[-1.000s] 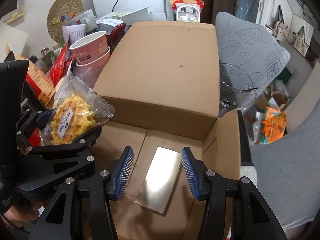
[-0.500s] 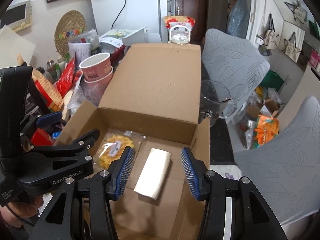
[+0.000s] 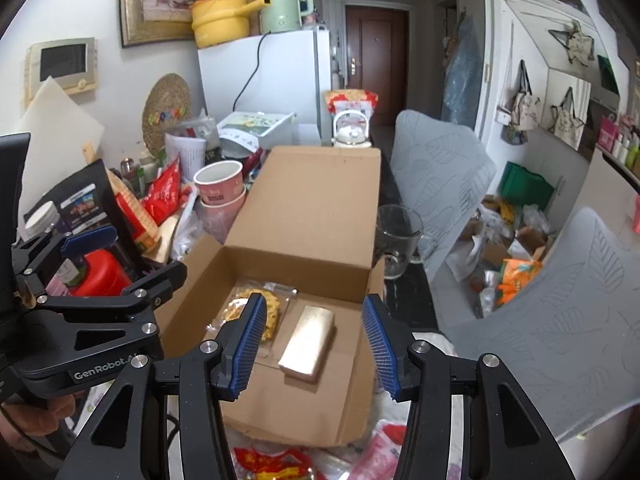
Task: Organize snacks
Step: 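Withdraw both tools from the box back over the table snacks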
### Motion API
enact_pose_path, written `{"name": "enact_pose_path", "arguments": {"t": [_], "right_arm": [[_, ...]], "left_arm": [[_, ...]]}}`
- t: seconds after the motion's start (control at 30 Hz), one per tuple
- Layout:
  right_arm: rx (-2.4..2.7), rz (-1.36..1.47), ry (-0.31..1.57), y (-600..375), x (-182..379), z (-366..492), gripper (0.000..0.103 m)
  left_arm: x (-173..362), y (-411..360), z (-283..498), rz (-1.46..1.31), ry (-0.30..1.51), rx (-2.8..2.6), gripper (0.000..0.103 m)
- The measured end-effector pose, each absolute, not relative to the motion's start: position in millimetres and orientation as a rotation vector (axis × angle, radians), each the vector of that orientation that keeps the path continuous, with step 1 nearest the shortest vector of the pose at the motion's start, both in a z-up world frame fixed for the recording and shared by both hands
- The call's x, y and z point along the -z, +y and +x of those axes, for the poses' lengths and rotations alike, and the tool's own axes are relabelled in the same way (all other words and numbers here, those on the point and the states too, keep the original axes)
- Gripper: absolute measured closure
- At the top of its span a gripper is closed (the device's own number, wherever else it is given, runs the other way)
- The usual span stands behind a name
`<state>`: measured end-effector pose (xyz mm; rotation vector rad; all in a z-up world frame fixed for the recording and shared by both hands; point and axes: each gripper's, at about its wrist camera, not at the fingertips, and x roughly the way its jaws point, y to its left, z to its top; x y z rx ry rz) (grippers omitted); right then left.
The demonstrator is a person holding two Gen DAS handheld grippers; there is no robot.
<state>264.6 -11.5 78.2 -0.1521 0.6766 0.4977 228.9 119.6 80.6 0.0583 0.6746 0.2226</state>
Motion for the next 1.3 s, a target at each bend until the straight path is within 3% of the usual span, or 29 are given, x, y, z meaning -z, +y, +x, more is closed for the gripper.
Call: {"name": "enact_pose_path", "arguments": {"t": [0.6, 1.3], "right_arm": [[-0.469, -0.138, 0.534, -68, -97, 158, 0.053], [-0.456, -0.107, 0.587, -108, -32, 57, 0.052]], "left_arm": [[-96, 74, 119, 0.081, 0.588, -0.114, 0.015], [-42, 39, 29, 0.067, 0.65, 0.057, 0.015]]}}
